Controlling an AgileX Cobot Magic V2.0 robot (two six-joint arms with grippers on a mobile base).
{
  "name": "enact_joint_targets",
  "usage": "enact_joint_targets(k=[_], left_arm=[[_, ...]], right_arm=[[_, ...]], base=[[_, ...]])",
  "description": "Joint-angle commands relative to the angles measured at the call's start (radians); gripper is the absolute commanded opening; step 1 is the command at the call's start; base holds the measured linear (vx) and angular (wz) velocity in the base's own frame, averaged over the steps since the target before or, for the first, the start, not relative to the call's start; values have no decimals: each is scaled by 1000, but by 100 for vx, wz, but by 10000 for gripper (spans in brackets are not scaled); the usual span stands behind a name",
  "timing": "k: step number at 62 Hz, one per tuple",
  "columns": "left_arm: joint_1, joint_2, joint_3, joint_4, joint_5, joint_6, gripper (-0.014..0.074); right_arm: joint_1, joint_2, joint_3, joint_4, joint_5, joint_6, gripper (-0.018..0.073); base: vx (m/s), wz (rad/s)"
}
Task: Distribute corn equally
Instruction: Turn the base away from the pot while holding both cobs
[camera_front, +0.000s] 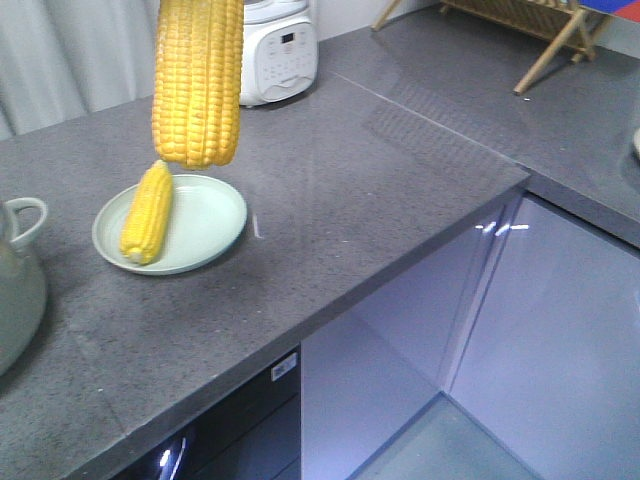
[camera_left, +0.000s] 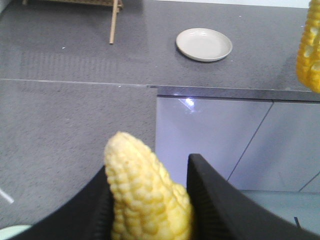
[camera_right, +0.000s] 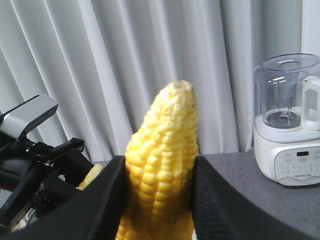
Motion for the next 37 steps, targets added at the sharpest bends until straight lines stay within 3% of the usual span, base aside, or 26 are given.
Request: enact_joint_targets(k=[1,37], left_arm=[[-7,-43,-23,-29,-32,-5,-8],[-7,-43,-23,-29,-32,-5,-8]], right_arm=[[-3,-30,-14,36,-5,-5,-1],[-3,-30,-14,36,-5,-5,-1]], base=[[-2,-31],[-2,-30]])
